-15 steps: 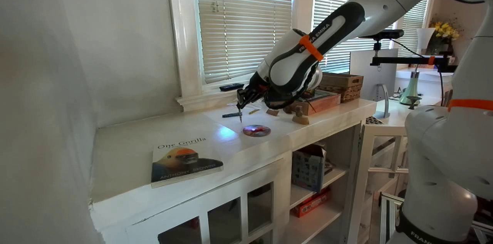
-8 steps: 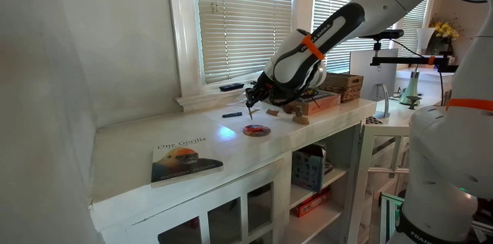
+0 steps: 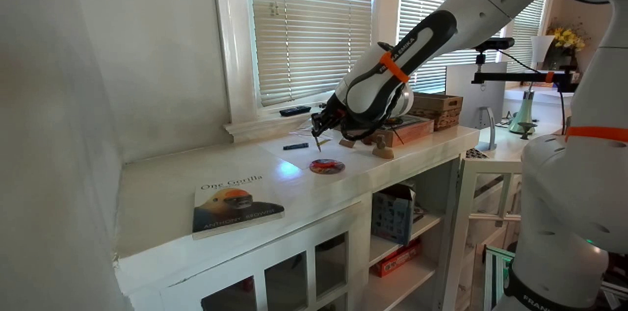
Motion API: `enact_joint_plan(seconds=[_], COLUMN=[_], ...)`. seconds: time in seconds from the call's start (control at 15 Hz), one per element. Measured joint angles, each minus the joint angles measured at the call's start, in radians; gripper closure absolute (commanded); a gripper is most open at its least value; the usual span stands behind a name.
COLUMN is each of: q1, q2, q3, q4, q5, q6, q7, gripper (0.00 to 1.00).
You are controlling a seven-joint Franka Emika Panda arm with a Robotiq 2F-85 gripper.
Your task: Pick up the crayon from the counter and write on the paper
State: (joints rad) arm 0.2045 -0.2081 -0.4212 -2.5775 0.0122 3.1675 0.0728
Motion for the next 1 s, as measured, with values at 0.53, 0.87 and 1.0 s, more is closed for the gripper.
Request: enact_joint_plan(seconds=[0.53, 0.87, 1.0], q1=[0.063, 0.136, 0.154], q2=[0.073, 0.081, 0.081], q3=[0.000, -0.004, -0.007], q4=[0.000, -0.002, -0.003], q5=[-0.001, -0.002, -0.002], q6=[0.141, 0.141, 0.141], q7=[-0.002, -0.002, -0.002], gripper=[0.98, 0.98, 0.98])
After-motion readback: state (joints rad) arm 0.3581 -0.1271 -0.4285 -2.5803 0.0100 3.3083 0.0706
